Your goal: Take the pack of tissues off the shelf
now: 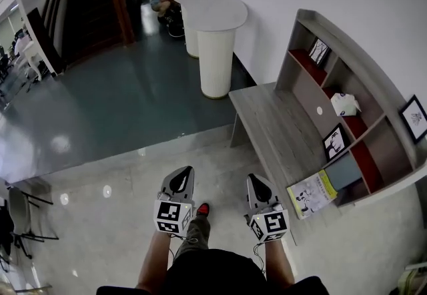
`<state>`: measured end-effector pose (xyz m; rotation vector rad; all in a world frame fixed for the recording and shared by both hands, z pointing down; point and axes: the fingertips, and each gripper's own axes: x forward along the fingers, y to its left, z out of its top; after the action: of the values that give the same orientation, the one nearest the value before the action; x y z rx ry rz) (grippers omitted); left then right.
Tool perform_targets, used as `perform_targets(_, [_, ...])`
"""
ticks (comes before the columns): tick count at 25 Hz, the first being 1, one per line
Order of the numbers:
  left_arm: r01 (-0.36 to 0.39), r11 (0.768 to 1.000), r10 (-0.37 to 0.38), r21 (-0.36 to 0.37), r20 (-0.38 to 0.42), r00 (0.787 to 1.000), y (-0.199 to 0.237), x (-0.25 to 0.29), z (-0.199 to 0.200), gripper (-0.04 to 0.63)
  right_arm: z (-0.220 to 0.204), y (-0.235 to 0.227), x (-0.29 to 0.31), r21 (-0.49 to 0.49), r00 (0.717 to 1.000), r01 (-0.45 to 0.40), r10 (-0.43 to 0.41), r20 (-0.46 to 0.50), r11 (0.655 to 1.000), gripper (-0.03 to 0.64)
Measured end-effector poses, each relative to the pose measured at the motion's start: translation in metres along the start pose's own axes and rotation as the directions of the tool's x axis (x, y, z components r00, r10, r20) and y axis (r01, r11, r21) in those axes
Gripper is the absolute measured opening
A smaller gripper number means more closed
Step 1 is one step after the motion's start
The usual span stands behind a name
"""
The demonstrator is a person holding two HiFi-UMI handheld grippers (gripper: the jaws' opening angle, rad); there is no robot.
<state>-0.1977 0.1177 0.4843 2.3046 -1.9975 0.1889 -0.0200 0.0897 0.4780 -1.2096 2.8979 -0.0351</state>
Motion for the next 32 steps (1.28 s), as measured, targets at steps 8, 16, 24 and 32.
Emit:
perform_targets(8, [0.161,0.987,-0.161,0.011,0.007,0.987,0.041,0.12,0.03,0.008,0.014,-0.059,0.09,-0.01,0.986,0.166,-0.166,-0.012,0.986,0.028])
perform_targets(16, [0.358,0.933,-0.359,0.046,0.003,0.933,0.041,0.222,0.045,0.008,0.019,-0.123,0.129,-0.007,0.927,0.376,-0.376,-0.005,0.927,0.028])
perform_targets(24, [0.537,0.842,-0.538,0.053,0.007,0.843,-0.006,0.288,0.053,0.008,0.019,-0.173,0.105,-0.015,0.825,0.564,-0.564,-0.021,0.826,0.028])
perform_targets(32, [0.69,0.721,-0.691,0.062,-0.008,0.722,-0.101,0.323,0.05,0.008,0.021,-0.231,0.032,-0.027,0.685,0.728,-0.728,-0.02,0.685,0.029])
